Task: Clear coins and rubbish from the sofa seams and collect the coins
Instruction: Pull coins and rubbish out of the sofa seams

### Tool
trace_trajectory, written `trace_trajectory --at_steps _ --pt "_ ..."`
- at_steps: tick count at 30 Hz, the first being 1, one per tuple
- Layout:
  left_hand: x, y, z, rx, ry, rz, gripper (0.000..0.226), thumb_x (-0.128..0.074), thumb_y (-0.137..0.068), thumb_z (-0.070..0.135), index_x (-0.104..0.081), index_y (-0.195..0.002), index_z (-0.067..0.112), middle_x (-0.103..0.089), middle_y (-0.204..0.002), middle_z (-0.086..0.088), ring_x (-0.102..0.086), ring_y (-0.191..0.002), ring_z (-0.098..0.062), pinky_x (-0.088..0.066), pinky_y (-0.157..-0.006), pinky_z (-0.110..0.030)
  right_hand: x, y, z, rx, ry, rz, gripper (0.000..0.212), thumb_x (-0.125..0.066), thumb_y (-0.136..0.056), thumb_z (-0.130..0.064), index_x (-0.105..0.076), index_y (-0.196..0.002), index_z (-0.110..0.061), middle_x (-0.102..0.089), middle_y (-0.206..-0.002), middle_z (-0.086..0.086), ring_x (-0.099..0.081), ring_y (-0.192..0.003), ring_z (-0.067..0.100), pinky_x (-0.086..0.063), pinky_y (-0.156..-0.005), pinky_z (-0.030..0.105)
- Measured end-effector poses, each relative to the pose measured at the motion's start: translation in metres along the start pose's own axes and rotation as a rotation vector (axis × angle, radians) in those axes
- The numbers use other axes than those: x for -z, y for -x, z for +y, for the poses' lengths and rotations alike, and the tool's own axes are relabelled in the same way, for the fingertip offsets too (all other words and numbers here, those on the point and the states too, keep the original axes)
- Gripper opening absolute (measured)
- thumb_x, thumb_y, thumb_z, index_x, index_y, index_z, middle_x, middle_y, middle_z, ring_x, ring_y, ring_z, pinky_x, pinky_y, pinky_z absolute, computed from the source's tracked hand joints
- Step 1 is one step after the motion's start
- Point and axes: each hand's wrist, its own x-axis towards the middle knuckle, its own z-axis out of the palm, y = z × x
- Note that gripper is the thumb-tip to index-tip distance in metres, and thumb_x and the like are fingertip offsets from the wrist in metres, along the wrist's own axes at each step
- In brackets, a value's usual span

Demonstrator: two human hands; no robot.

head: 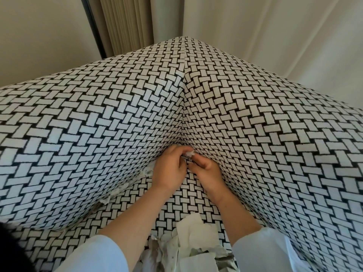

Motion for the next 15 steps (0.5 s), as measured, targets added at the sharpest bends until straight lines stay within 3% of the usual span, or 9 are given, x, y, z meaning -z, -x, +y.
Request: trace_trajectory --at_steps 5,8,10,12,15 --pt "0.0 0.002 0.001 -0.043 -0.012 0.077 0.046 -0.055 -0.085 0.003 -0.059 -0.122 0.029 -0.054 -0.099 0.015 -0.05 -0.099 -0.007 -0.046 -0.092 -0.034 -0.002 0.001 -0.001 -0.003 0.023 0.057 0.018 -0.068 -0.084 -0.005 -0.077 -0.091 -0.02 -0.076 -0.095 -0.002 -0.069 -0.097 0.015 -0.054 -0.086 0.022" --pt "0.0 0.005 0.002 -0.071 0.028 0.054 0.037 -0.048 -0.086 0.003 -0.063 -0.111 0.027 -0.056 -0.1 0.015 -0.05 -0.1 -0.005 -0.049 -0.089 -0.034 -0.002 0.0 0.0 -0.062 0.082 0.119 0.016 -0.063 -0.081 -0.001 -0.074 -0.075 -0.011 -0.076 -0.093 0.003 -0.066 -0.091 0.018 -0.053 -0.09 0.032" --pt "0.0 0.006 0.002 -0.037 0.099 0.039 0.029 -0.047 -0.088 0.004 -0.064 -0.096 0.027 -0.061 -0.101 0.015 -0.054 -0.099 -0.004 -0.051 -0.086 -0.034 -0.003 0.001 -0.003 -0.077 0.083 0.102 0.025 -0.059 -0.079 0.002 -0.07 -0.065 -0.016 -0.074 -0.084 -0.006 -0.063 -0.083 0.013 -0.051 -0.083 0.03" --pt "0.0 0.007 0.001 0.004 0.157 0.015 0.027 -0.049 -0.09 0.003 -0.063 -0.084 0.026 -0.065 -0.1 0.012 -0.059 -0.097 -0.006 -0.053 -0.082 -0.038 -0.003 0.002 -0.006 -0.095 0.093 0.108 0.028 -0.057 -0.076 0.004 -0.067 -0.061 -0.017 -0.071 -0.082 -0.005 -0.06 -0.08 0.013 -0.048 -0.079 0.028" --pt "0.006 0.012 0.001 0.098 0.284 0.01 0.027 -0.049 -0.092 0.006 -0.062 -0.082 0.028 -0.066 -0.096 0.01 -0.061 -0.088 -0.01 -0.055 -0.073 -0.038 -0.008 0.006 -0.012 -0.085 0.193 0.152 0.025 -0.053 -0.079 0.004 -0.065 -0.064 -0.012 -0.064 -0.081 0.011 -0.055 -0.08 0.019 -0.044 -0.081 0.032"
